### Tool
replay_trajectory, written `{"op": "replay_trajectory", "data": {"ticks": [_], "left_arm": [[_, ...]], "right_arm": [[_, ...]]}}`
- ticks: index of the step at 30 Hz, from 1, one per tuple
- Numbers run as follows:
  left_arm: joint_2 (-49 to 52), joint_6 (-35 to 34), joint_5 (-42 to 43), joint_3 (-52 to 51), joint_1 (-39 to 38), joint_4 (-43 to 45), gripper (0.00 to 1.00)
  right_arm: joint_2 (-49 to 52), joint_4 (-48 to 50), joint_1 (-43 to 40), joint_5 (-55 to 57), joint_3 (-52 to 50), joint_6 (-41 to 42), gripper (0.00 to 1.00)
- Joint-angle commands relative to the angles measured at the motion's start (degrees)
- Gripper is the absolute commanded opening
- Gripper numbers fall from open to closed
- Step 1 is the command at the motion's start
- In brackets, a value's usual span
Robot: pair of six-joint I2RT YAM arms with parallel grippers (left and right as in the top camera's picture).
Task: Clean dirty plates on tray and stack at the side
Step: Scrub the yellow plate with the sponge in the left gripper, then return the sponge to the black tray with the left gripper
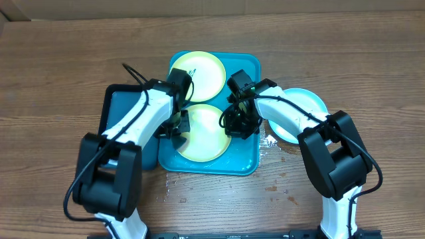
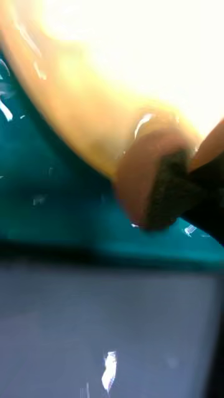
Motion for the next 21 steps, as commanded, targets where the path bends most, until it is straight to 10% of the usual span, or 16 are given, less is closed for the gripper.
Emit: {"op": "replay_trajectory", "data": {"ticks": [1, 17, 21], "left_arm": [[-5.2, -0.8, 1.2, 4.5, 3.0, -2.7, 0.04], [-5.0, 4.2, -4.1, -2.6, 21.1, 0.1, 0.06], [-2.8, 4.2, -2.3, -3.1, 21.4, 0.6, 0.32]], "right_arm": [[0.9, -0.9, -0.6, 4.4, -0.4, -1.0, 0.04], [0.9, -0.7, -0.6, 5.7, -0.4, -1.0, 0.04], [0.9, -1.2, -0.6, 5.7, -0.4, -1.0, 0.04]]}}
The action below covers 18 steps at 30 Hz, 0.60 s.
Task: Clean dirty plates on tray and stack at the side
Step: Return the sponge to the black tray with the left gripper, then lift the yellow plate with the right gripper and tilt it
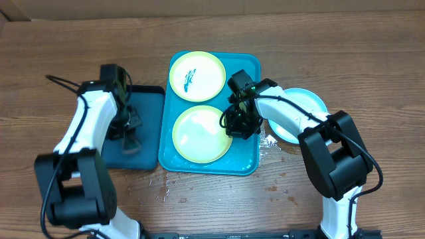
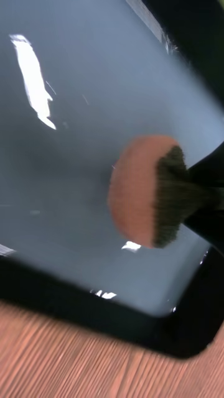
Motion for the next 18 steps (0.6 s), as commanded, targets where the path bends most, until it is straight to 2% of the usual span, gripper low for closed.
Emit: {"op": "replay_trajectory", "data": {"ticks": [1, 3, 5, 10, 13, 17, 18], "left_arm": [[1.0, 1.0, 2.0, -0.2, 0.1, 0.1, 0.39], [0.0, 1.0, 4.2, 0.9, 0.5, -0.7, 0.60], [-1.7, 1.1, 5.7, 3.1, 0.9, -2.4, 0.68], [-8.4, 2.8, 8.9, 11.6, 1.5, -8.4, 0.75], [-13.9, 5.0, 14.1, 19.9, 1.5, -12.8, 0.81], [-20.3, 5.1, 17.6, 28.9, 1.4, -15.9, 0.87], [-23.3, 5.1, 19.6, 31.8, 1.3, -15.9, 0.92]], "right_arm": [[0.9, -1.4, -0.5, 5.2, -0.2, -0.4, 0.04], [0.8, -3.2, -0.6, 5.3, 0.9, -0.5, 0.04], [0.3, -5.5, -0.6, 6.9, 3.3, -0.8, 0.04], [-1.4, -9.9, 1.3, 12.2, 13.3, -7.1, 0.04], [-1.4, -10.9, 3.7, 16.3, 22.0, -10.8, 0.04], [-1.4, -7.9, 8.1, 23.9, 29.4, -15.6, 0.04], [-1.4, -3.9, 11.1, 27.2, 30.9, -18.2, 0.04]]}}
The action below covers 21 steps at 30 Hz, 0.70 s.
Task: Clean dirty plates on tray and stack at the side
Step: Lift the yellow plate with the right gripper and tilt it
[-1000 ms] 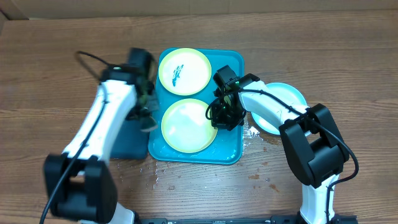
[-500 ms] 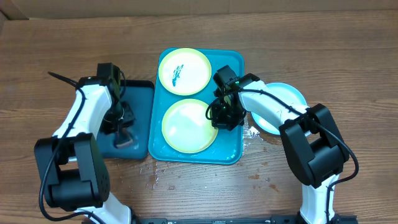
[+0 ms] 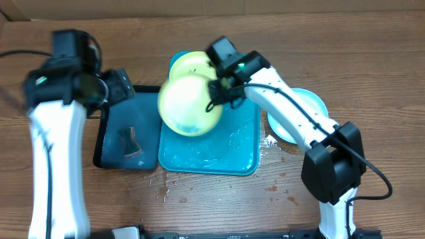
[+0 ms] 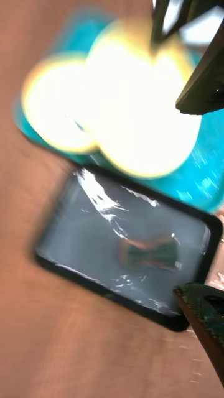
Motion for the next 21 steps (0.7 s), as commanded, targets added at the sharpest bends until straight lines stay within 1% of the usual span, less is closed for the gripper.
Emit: {"op": "replay_trajectory", "data": {"ticks": [1, 4, 6, 10, 14, 18, 21], "left_arm": [[-7.4, 1.5, 7.1, 6.8, 0.2, -0.7, 0.93], [-11.8, 1.5, 9.4, 8.1, 0.2, -0.4, 0.97], [-14.6, 1.5, 9.4, 8.1, 0.2, -0.8, 0.98], [-18.4, 2.2, 9.2, 8.1, 0.2, -2.4, 1.00], [-20.3, 4.3, 9.2, 8.1, 0.2, -3.1, 1.00], [-20.8, 4.5, 7.9, 8.1, 0.2, -3.3, 1.00], [-20.6, 4.4, 7.7, 8.1, 0.2, -3.3, 1.00]], "right_arm": [[-1.4, 6.9, 6.9, 9.8, 4.3, -8.5, 0.04], [-1.1, 14.1, 11.9, 13.1, 4.3, -14.2, 0.04], [-0.6, 19.3, 15.4, 16.9, 4.3, -17.9, 0.04], [0.1, 26.2, 19.4, 21.7, 4.3, -22.8, 0.04], [-0.3, 30.2, 21.2, 22.6, 4.5, -24.2, 0.04], [-1.5, 30.8, 22.2, 22.8, 4.5, -24.3, 0.04], [-2.7, 30.6, 22.9, 22.8, 4.5, -26.4, 0.04]]}}
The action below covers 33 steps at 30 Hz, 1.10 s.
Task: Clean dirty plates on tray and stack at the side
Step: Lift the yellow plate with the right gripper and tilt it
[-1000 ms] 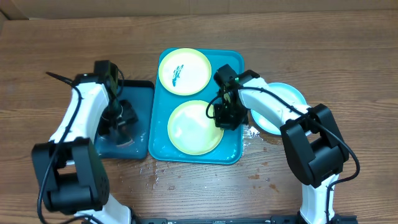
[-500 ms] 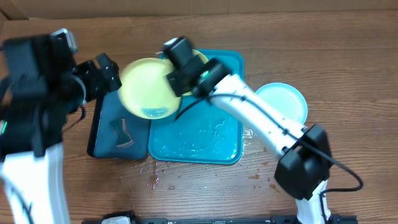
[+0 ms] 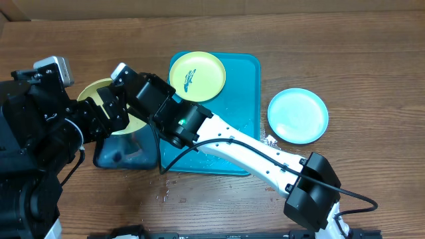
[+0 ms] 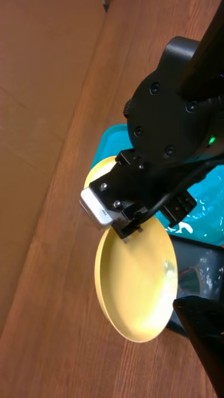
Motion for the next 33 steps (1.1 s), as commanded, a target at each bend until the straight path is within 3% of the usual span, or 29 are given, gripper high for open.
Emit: {"op": "replay_trajectory", "data": {"ticks": [1, 10, 33], "left_arm": [[0.2, 1.5, -0.3, 0.5, 0.2, 0.0, 1.00], [2.0, 1.5, -0.4, 0.5, 0.2, 0.0, 1.00], [2.8, 1.5, -0.4, 0.5, 0.2, 0.0, 1.00]], "right_arm": [[-3.3, 0.5, 1.0, 1.5, 1.6, -4.0, 0.04], [-6.6, 0.9, 2.2, 1.5, 1.6, -13.1, 0.04], [-8.7, 6.7, 2.6, 1.5, 1.6, -21.2, 0.04]]}}
